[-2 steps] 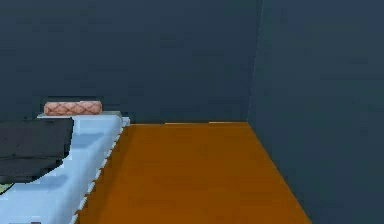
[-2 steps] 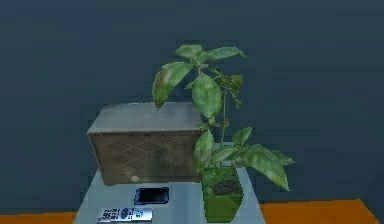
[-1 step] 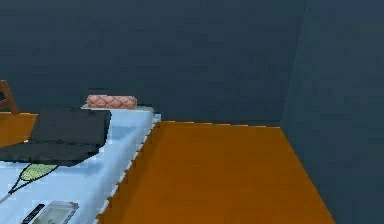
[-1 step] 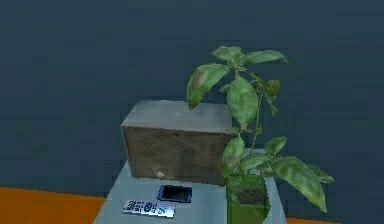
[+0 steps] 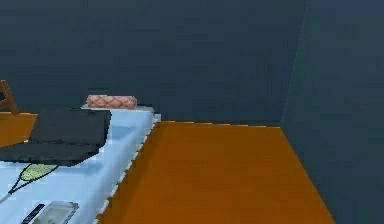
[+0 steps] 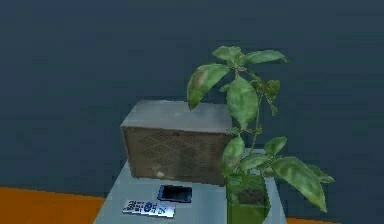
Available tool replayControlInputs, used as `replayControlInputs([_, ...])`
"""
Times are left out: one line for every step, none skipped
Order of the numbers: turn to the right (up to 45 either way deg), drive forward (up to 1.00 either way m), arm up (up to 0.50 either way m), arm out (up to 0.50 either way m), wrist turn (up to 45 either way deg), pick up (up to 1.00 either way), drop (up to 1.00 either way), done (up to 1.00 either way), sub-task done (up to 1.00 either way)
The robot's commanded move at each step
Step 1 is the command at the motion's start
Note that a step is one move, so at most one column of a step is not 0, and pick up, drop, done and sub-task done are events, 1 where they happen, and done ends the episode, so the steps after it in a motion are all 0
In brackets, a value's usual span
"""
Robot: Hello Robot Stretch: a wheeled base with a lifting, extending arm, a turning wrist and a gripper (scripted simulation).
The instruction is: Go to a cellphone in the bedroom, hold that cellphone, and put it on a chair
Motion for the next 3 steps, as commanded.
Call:
replayControlInputs([0.0,0.00,0.26,0.00,0.0,0.00,0.00,0.00,0.00])
replayControlInputs([0.0,0.00,0.00,0.24,0.0,0.00,0.00,0.00,0.00])
replayControlInputs([0.0,0.00,0.00,0.00,45.0,0.00,0.00,0.00,0.00])
